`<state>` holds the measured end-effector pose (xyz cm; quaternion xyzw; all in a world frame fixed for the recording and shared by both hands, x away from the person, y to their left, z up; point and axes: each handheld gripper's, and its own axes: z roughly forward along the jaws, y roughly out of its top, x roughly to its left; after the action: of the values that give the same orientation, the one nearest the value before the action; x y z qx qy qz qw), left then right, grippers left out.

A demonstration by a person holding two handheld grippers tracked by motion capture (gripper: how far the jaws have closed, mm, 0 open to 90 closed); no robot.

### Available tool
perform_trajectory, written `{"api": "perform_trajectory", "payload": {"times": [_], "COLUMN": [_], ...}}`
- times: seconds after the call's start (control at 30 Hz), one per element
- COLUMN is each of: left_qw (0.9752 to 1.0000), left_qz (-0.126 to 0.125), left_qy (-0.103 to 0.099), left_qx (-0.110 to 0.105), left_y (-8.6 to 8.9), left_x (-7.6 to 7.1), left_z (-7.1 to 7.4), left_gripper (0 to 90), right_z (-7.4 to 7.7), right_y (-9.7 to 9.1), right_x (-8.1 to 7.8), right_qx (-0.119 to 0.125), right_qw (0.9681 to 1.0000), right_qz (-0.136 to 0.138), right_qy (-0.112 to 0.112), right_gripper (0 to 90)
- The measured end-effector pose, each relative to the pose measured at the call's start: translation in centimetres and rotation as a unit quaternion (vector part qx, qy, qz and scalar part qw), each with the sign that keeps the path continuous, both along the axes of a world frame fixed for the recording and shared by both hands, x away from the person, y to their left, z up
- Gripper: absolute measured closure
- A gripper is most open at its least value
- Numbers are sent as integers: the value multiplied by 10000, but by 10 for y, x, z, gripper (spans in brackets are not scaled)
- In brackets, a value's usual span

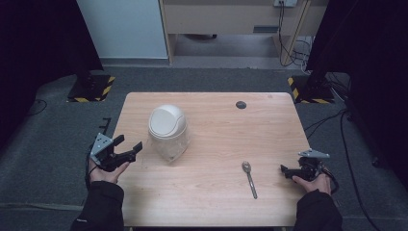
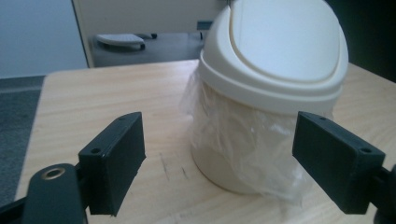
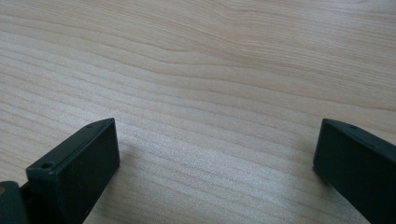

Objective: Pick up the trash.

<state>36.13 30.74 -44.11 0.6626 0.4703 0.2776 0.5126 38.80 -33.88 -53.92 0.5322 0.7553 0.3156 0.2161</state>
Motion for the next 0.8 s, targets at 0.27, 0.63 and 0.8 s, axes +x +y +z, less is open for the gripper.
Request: {"api": "perform_trajectory", "payload": {"times": [0.27,0.63,0.8], "left_qw": [9993,9985,9992], "left_qz": [35,-123,-146], "left_qy": [-342,-523,-371], "left_qx": [-144,-122,54], "left_y": [-2,-23,-36], "left_x": [12,48,65], "left_z": [18,26,21], "left_gripper": [162,162,163], "right_z": [0,0,0], "right_y": [1,1,1], "right_x": [0,0,0], "right_qx": [-13,-19,-14], "right_qw": [10000,10000,10000], "right_qz": [2,21,19], "right_qy": [2,9,1], "right_gripper": [5,5,4]}}
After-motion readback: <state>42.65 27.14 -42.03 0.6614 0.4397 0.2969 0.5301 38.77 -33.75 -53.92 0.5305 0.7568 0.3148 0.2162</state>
